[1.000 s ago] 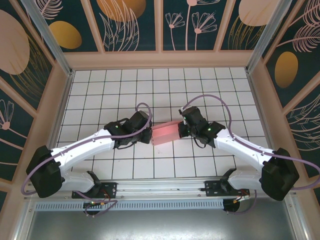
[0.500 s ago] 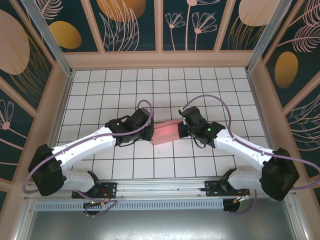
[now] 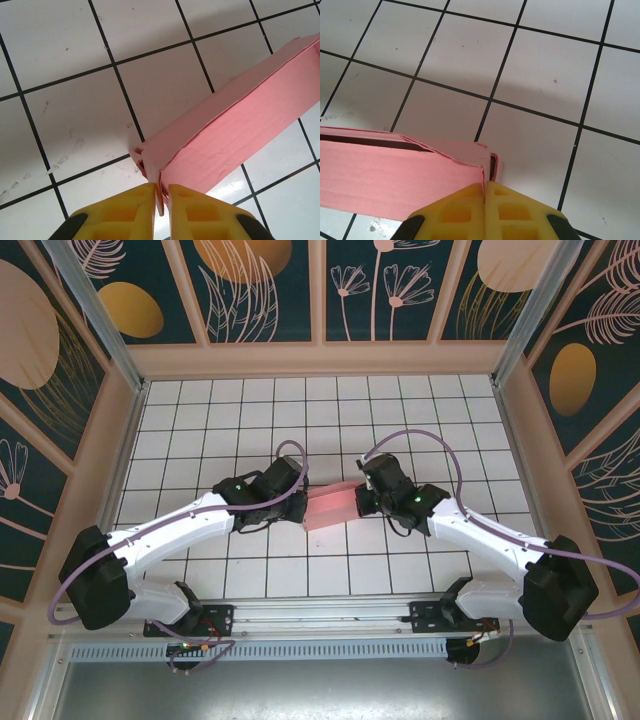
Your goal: Fold the paper box
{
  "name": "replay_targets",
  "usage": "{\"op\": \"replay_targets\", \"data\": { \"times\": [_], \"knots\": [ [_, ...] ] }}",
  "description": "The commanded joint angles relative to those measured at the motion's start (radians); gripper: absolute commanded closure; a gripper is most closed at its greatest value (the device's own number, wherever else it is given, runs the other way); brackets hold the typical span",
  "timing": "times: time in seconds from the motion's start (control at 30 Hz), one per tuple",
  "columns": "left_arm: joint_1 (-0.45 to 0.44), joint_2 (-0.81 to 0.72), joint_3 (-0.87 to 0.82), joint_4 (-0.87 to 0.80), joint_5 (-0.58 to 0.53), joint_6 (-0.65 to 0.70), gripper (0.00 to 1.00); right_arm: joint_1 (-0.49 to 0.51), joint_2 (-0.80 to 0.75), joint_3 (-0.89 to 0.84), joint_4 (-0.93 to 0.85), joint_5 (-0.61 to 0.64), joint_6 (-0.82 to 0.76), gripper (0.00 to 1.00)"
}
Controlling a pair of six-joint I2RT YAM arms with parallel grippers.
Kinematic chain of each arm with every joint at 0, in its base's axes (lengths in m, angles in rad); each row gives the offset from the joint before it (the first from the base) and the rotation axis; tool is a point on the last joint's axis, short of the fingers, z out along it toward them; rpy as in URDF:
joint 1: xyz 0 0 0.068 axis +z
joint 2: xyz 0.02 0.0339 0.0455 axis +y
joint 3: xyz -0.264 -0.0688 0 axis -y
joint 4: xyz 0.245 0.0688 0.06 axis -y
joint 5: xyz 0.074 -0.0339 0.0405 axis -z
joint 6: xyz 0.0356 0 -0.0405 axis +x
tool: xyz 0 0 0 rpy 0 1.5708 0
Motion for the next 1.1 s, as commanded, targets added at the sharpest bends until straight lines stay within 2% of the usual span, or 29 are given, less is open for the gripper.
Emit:
{"op": "replay_targets", "data": {
  "times": [0.0, 0.2, 0.53, 1.07],
  "knots": [
    [-0.004, 0.013, 0.007, -0.018, -0.004, -0.013, 0.88, 0.012, 0.014, 0.019, -0.022, -0.002, 0.014, 1.00],
    [-0.005, 0.020, 0.003, -0.017, -0.013, -0.031, 0.97, 0.014, 0.012, 0.019, -0.024, -0.006, 0.016, 1.00],
    [-0.005, 0.037, 0.031, 0.006, -0.002, -0.121, 1.00, 0.026, 0.017, 0.021, -0.017, -0.005, 0.030, 1.00],
    [0.017, 0.087, 0.101, -0.022, 0.022, -0.163, 1.00, 0.032, 0.006, 0.001, 0.001, 0.002, 0.029, 1.00]
  ]
}}
